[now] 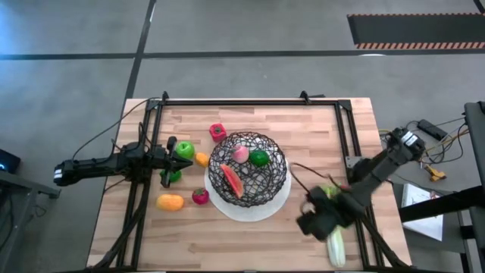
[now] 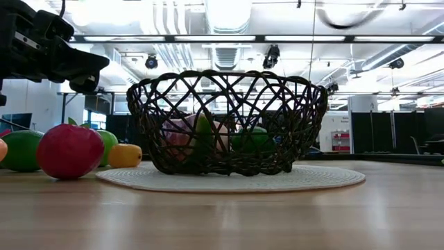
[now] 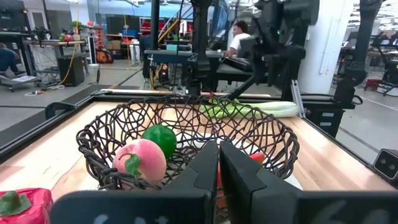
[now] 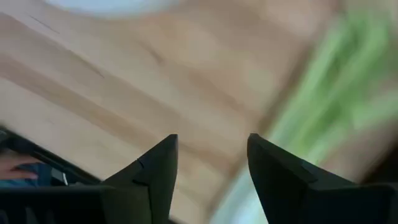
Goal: Build produce basket
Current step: Put the celery into the wire basket
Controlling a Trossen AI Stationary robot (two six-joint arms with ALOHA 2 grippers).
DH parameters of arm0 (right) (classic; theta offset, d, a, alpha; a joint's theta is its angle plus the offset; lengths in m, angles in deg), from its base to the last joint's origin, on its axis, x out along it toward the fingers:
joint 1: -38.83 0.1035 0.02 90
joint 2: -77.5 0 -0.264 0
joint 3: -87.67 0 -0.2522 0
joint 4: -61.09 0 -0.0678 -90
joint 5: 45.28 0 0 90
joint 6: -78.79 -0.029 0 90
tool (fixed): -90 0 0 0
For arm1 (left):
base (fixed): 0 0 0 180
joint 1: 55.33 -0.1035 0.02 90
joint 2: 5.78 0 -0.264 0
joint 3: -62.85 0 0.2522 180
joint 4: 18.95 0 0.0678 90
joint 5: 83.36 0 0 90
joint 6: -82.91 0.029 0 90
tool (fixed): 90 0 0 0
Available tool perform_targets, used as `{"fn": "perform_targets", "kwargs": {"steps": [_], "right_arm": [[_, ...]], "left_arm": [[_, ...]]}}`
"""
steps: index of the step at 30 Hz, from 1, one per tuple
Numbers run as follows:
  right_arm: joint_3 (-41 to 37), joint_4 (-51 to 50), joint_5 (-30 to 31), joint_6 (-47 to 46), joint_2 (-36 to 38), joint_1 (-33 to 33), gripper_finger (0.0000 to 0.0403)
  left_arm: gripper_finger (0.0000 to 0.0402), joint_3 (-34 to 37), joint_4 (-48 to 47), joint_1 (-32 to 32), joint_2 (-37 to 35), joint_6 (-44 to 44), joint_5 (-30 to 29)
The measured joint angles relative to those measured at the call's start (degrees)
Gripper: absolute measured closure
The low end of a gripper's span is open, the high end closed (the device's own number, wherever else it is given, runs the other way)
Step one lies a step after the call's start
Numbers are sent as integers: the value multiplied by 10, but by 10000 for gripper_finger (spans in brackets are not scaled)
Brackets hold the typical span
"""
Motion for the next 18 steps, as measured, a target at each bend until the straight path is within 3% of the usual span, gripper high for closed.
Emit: {"fn": "perform_targets", "kwargs": {"steps": [4,7,14,18], "right_arm": [[-31,-8,-19,-161,1,63,203],[-53,3,-20,-221,0,82,173],[-131,16,-71,-230,0,57,84],[-177,53,-65,-208,2,43,72]], "left_arm": [[401,0,0,0,0,0,0],[401,0,0,0,0,0,0],[401,0,0,0,0,0,0],[401,0,0,0,0,0,0]]}}
